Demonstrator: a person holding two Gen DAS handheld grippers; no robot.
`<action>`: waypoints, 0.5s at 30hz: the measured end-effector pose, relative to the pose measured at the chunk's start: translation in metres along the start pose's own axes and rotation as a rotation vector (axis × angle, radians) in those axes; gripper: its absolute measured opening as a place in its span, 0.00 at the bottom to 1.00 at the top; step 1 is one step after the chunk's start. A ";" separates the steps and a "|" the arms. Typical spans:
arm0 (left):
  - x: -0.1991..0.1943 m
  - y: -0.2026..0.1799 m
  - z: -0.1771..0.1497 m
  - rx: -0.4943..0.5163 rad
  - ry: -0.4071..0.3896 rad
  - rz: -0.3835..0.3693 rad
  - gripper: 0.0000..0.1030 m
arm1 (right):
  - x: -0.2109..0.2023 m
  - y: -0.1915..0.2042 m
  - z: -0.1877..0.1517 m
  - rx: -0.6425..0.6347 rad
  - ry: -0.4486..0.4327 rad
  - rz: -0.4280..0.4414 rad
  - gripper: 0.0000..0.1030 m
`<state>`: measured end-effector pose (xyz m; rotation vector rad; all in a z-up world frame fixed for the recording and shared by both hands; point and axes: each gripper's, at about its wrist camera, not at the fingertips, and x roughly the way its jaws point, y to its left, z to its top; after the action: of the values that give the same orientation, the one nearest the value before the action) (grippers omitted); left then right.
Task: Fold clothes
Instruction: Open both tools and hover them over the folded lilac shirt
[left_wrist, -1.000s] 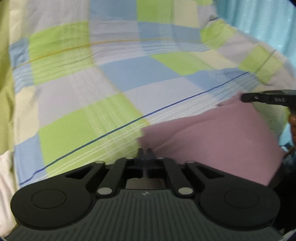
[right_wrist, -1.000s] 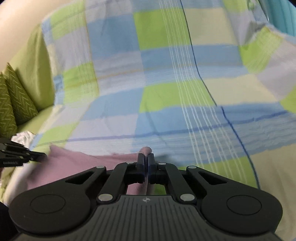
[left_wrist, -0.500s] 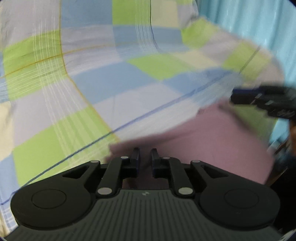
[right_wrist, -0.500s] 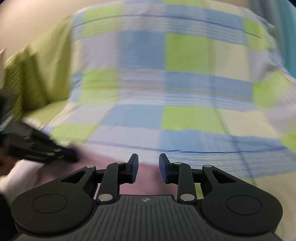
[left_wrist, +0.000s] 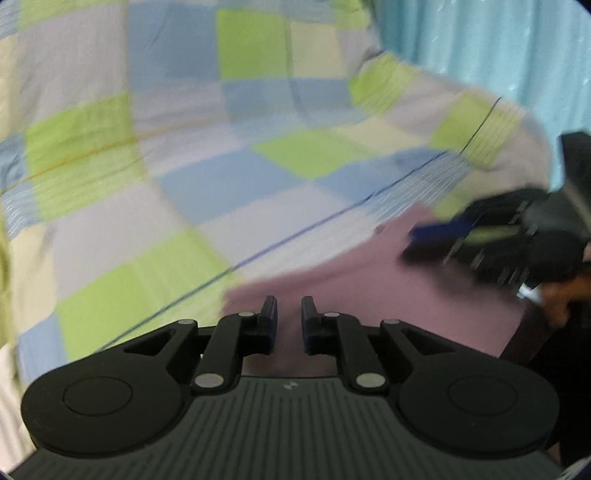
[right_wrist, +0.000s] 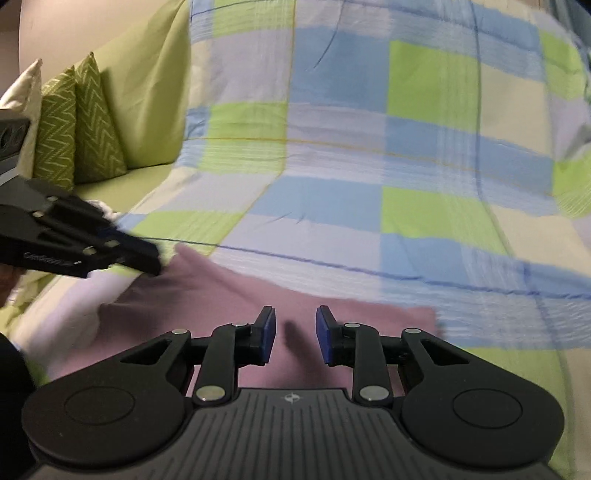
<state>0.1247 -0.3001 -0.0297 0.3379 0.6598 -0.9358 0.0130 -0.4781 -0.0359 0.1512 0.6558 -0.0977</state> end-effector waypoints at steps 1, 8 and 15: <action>0.008 -0.001 0.000 0.014 0.025 0.001 0.12 | 0.002 0.002 0.000 -0.008 0.015 0.010 0.28; 0.002 0.004 -0.025 -0.006 0.120 0.026 0.12 | 0.007 -0.004 0.011 0.028 -0.003 0.032 0.30; -0.001 -0.005 -0.015 0.045 0.156 0.057 0.11 | 0.026 -0.043 0.015 0.070 0.013 -0.149 0.24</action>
<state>0.1141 -0.2945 -0.0406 0.4706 0.7689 -0.8767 0.0361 -0.5236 -0.0448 0.1702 0.6761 -0.2630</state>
